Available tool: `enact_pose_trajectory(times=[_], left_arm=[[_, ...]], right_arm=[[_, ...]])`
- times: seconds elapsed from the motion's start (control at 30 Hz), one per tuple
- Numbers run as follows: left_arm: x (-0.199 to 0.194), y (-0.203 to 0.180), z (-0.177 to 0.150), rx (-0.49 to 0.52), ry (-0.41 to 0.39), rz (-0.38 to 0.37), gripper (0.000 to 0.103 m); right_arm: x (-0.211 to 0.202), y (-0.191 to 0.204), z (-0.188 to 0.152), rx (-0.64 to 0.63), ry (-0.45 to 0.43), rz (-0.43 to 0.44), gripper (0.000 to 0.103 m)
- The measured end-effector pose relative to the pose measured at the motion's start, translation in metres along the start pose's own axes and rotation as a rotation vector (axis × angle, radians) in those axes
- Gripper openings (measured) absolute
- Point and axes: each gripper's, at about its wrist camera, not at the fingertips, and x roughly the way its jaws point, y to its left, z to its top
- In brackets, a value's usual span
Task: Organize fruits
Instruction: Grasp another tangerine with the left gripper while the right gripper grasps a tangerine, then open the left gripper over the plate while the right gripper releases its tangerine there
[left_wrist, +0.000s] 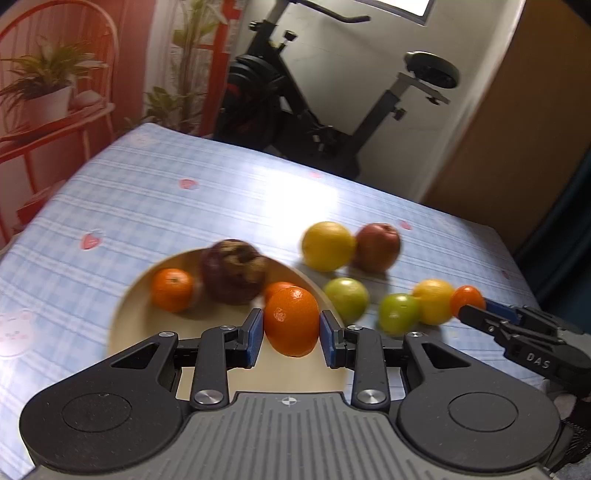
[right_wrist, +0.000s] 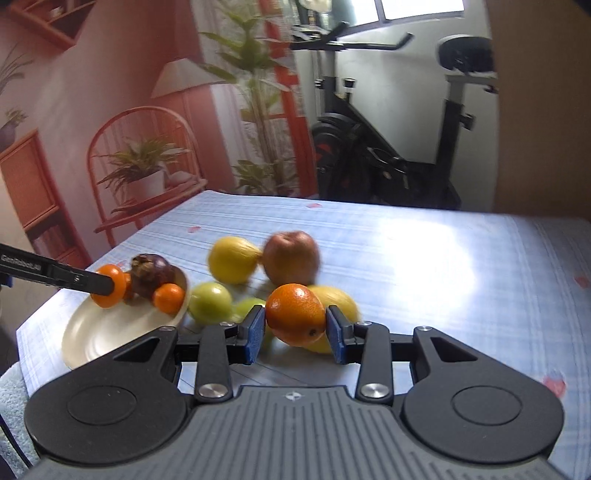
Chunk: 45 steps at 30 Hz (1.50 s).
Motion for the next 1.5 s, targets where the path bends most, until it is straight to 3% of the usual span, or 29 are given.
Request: enact_pose_trajectory(times=[0.27,0.57,0.87,1.5], left_arm=[[0.001,0.054,0.001,-0.041,0.035,0.069,0.034],[0.022,0.075,-0.007,-0.033,0.073,0.111,0.035],[0.027,0.084,-0.007,-0.043,0.05,0.113,0.035],[0.032,0.087,-0.004,-0.058,0.027,0.102,0.035]], right_arm=[[0.059,0.071,0.009,-0.126,0.098,0.091,0.039],[0.108,0.113,0.005,-0.247,0.232,0.112,0.039],[0.123,0.121,0.001,-0.291,0.281,0.087,0.039],[0.134,0.122,0.004,-0.293,0.275,0.069,0.038]])
